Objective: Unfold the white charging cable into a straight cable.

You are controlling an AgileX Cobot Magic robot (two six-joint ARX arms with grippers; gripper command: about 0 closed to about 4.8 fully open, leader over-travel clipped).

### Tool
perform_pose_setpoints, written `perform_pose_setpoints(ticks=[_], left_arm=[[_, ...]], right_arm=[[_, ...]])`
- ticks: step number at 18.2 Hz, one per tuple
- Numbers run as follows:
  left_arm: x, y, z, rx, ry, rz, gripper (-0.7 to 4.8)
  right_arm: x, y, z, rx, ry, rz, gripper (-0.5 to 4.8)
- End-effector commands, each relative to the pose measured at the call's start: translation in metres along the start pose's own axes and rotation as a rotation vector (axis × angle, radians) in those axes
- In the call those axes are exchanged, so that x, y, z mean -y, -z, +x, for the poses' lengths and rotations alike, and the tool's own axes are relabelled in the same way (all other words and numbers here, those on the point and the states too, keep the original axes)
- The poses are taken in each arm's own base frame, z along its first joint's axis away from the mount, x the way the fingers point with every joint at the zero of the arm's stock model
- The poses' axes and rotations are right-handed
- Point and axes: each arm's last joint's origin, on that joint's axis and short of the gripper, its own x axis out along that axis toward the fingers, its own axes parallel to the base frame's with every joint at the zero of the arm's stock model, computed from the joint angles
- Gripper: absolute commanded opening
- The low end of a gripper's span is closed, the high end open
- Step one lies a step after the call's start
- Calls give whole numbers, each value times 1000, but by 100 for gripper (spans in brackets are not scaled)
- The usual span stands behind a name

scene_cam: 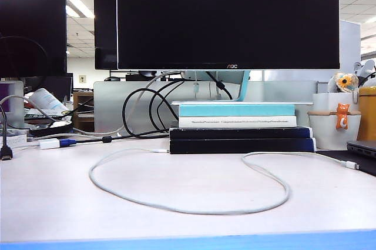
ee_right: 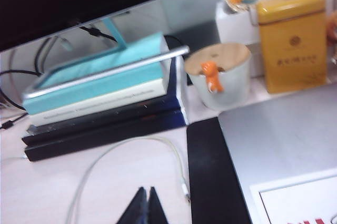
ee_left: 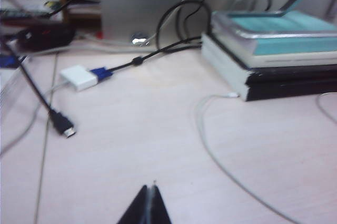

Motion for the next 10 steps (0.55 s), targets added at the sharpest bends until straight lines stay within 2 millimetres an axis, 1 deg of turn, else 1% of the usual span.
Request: perform_pose_setpoints(ticks=[1,3,5,6,10], left_arm=[[-1,-2,-1,20,-48,4,-5],[-2,-2,-1,18,-89,-20,-5],[-2,-2,-1,14,-88,-25,-5],[-2,-1,-1,5,-88,-28,-5],[-2,-1,-1,5,-88,-28,-5]], right_arm=[[2,2,1,17,32,-15,-6],[4,2,1,22,111,-85,-6],[4,3,1,18,108,-99,-6],[6,7,0,-25,122,-98,-5],[5,6,0,-18,115,-92,-5]])
